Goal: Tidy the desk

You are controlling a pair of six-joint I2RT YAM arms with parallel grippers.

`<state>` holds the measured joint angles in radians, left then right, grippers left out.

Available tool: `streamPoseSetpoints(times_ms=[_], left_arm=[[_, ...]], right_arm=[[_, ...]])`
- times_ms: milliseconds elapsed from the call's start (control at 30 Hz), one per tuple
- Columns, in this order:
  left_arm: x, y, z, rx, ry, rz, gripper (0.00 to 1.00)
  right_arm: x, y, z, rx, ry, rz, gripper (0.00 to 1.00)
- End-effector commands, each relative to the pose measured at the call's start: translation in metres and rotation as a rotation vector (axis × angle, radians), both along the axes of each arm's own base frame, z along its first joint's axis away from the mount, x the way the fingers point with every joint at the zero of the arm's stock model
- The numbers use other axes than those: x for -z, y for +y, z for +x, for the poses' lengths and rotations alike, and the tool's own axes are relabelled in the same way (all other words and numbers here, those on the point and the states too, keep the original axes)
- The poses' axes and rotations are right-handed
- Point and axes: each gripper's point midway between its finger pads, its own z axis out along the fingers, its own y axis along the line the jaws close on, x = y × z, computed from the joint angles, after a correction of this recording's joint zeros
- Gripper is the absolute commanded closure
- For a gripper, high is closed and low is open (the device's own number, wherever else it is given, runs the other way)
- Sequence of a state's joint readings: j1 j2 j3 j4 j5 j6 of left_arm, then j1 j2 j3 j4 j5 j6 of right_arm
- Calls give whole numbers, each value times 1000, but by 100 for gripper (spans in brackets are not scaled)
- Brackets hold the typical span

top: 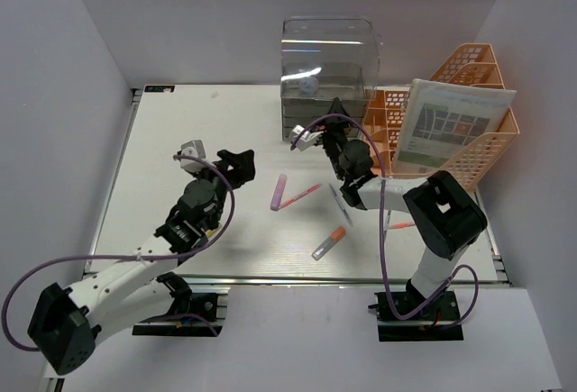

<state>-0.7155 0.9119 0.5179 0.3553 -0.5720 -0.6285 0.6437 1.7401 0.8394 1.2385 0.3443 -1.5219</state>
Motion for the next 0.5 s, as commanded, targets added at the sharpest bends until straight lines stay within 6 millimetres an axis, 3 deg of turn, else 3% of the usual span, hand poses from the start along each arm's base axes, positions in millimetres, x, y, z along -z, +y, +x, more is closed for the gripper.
streamPoseSetpoints(times_ms=[0,100,133,200,267,300,333,467], left_arm=[[21,20,-16,-26,71,78,12],[24,32,-28,-36,88,75,12],[25,34,-30,-36,92,75,12],[28,39,-36,-41,106,85,12],[18,44,-40,-47,80,54,12],[28,48,-44,-49,118,84,11],[27,49,-46,-52,119,69,10],[29,48,-50,-32,144,79,9]], right_arm=[[-98,-15,-43,-32,-352,282,100],[-91,-9,-45,-37,-338,258,98],[-91,-8,-45,-38,-336,258,82],[-89,-7,-46,-35,-332,249,66],[-87,-8,-45,-26,-326,248,51],[-84,-8,-45,-24,-316,245,45],[-83,-9,-46,-23,-308,241,34],[-74,-15,-50,-23,-276,225,22]])
